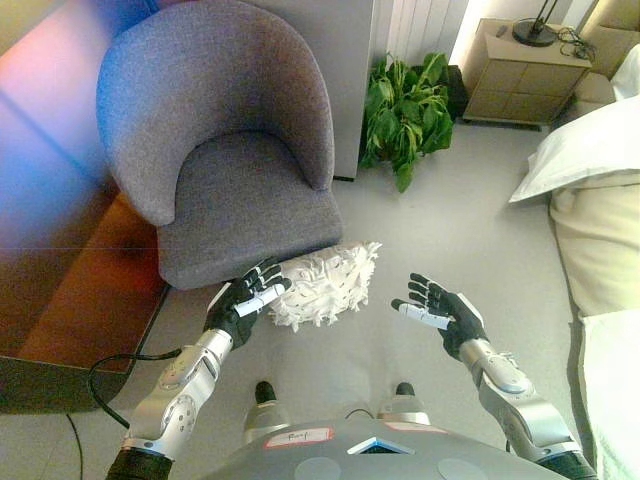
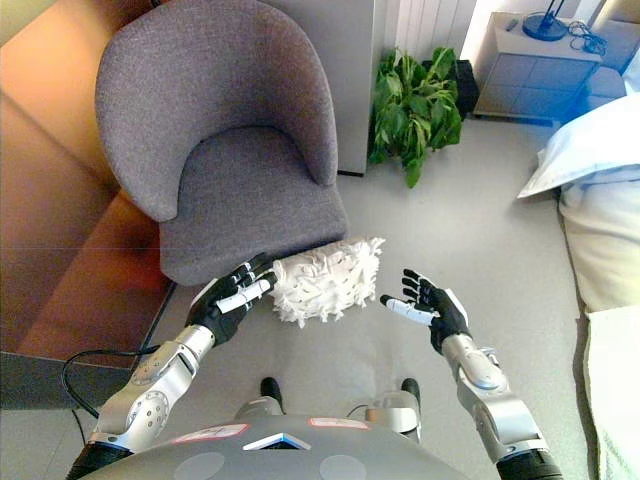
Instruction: Pick up the pillow and put it on the sofa.
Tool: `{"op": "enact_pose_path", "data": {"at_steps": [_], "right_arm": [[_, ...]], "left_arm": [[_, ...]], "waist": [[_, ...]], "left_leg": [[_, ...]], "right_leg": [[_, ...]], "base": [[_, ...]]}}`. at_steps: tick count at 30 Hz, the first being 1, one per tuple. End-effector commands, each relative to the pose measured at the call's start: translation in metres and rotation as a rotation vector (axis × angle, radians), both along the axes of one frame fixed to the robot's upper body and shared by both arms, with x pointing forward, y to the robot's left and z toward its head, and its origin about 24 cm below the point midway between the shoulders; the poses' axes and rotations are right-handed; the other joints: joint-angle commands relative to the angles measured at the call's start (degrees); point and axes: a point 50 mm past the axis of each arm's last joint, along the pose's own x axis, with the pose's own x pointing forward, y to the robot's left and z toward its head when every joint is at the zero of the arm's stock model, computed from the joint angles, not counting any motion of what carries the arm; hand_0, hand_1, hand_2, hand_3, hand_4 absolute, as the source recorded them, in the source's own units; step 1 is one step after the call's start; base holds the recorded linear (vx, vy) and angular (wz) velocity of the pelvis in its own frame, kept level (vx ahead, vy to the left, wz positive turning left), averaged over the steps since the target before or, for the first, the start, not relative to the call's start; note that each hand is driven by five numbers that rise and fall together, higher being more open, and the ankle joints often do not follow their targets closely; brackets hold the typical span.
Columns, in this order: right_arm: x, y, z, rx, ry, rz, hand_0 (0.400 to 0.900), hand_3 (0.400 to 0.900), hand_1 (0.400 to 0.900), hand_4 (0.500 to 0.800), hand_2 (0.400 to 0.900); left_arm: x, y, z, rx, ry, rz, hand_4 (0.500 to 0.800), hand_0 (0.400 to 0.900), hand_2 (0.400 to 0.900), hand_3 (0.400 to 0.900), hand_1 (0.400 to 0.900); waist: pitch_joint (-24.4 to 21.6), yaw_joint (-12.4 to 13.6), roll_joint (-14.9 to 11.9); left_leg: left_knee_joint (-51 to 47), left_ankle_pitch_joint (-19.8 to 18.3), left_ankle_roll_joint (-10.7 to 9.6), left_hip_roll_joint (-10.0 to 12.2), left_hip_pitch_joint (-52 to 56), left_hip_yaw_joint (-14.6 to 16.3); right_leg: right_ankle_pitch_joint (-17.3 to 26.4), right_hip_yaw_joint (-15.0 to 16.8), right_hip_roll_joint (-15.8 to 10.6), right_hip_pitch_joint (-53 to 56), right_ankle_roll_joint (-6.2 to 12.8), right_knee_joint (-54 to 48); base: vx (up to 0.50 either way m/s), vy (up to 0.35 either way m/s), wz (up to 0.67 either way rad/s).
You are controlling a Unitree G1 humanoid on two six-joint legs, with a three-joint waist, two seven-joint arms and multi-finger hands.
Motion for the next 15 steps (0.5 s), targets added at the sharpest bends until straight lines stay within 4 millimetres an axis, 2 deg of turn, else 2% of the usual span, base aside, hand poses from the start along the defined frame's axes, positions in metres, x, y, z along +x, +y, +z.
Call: {"op": "enact_pose_path", "data": {"at_steps": [1, 11, 15], "right_arm": [[0.0312, 0.0048, 0.0416, 0.035, -0.258, -0.009, 0.9, 0.9, 0.9, 0.8, 0.9], [0.0281, 0.0032, 0.0395, 0.038, -0.245, 0.009, 0.9, 0.9, 0.9, 0.8, 0.9], [0.0333, 0.0016, 0.043, 0.034, -0.259, 0.025, 0.9, 0.9, 0.9, 0.8, 0.9]], "left_arm": [[0.0327, 0.0168, 0.0471, 0.052, -0.272, -0.001, 0.8, 0.9, 0.9, 0.9, 0.9], [0.0285, 0.0152, 0.0469, 0.037, -0.267, -0.016, 0.8, 0.9, 0.9, 0.9, 0.9], [0.032, 0.0107, 0.0512, 0.016, -0.292, -0.03, 0.8, 0.9, 0.9, 0.9, 0.9]], "waist": [[0.4, 0.4, -3.5], [1.5, 0.3, -3.5], [3.6, 0.5, -4.0]], "left_leg": [[2.4, -8.8, 4.6, -3.9, 5.4, 2.5], [4.2, -7.9, 3.7, -2.2, 3.6, 1.8], [14.1, -4.4, 1.8, 0.9, -1.1, -0.7]], "right_leg": [[0.3, -1.4, 7.9, -2.0, -7.42, 0.2], [0.2, -0.4, 8.9, -3.1, -8.17, 0.1], [0.1, 0.7, 9.7, -4.4, -9.88, 0.8]], "base": [[0.0, -0.042, -0.01], [-0.01, -0.066, -0.02], [-0.03, -0.093, -0.09]]}}
